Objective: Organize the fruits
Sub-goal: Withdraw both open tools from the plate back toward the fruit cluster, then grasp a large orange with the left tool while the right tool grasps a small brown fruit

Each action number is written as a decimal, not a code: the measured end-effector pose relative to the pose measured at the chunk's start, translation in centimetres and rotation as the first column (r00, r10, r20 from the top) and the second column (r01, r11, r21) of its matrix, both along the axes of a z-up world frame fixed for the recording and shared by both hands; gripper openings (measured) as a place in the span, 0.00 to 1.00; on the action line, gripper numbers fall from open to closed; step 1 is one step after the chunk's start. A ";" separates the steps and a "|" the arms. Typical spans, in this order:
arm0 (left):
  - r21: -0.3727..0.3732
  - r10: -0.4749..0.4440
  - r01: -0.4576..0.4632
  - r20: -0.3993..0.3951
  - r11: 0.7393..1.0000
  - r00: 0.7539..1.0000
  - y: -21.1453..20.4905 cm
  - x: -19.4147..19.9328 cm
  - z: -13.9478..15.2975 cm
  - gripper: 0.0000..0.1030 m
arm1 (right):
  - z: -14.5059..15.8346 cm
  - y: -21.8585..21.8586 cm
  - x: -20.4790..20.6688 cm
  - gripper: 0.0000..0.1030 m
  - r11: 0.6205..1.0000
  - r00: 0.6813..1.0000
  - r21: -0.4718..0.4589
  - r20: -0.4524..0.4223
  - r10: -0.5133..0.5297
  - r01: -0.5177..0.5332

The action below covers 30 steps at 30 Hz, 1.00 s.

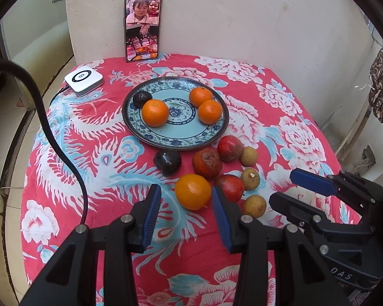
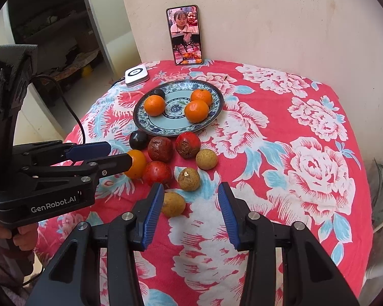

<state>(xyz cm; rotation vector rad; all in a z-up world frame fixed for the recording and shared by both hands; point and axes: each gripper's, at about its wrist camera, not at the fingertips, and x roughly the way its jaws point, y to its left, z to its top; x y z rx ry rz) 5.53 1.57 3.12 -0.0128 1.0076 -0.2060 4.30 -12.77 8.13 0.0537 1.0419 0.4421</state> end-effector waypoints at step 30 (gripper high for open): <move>-0.004 -0.031 0.031 0.056 1.000 0.998 -0.4 -0.3 -1.7 0.42 | -2.7 1.6 -0.7 0.36 0.998 0.997 0.019 -0.052 0.063 -0.062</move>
